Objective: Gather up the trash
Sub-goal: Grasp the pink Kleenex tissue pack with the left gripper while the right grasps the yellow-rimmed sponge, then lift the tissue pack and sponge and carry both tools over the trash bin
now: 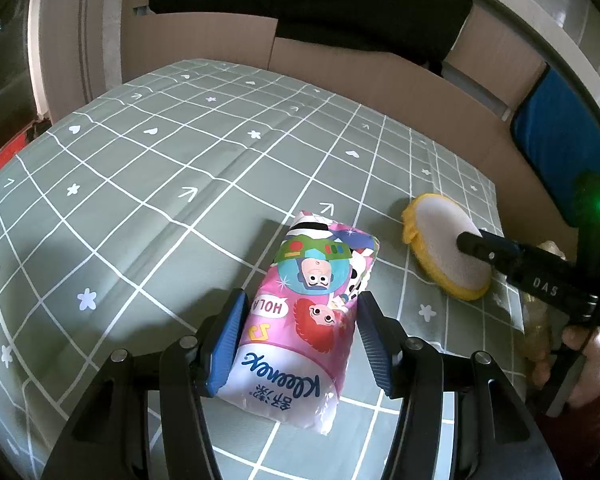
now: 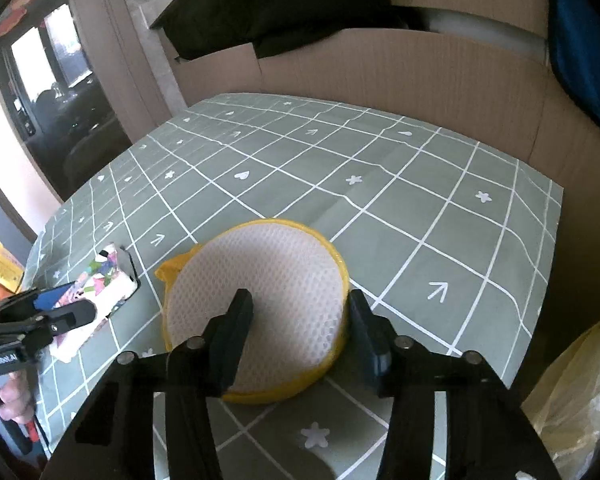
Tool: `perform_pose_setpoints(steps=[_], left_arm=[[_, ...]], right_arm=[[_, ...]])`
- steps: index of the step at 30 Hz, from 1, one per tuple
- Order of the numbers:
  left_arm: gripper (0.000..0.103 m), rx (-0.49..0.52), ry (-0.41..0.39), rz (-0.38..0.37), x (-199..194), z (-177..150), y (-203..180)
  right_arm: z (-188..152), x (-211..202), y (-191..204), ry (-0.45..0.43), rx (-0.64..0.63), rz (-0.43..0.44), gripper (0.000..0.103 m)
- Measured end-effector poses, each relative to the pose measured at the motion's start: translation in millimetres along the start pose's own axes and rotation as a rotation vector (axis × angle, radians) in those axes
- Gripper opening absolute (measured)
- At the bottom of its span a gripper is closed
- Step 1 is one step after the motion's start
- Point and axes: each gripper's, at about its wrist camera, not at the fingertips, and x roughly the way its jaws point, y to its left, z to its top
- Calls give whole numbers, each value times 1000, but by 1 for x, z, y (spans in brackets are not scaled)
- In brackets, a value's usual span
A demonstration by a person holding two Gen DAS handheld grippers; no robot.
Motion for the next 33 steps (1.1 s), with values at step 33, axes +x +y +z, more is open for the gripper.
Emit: perform_pose_setpoints(steps=[33], left_arm=[[49,33,-115,-75,-29,8,-31]], right_arm=[[15,-82,73,-135,-158,103,14]])
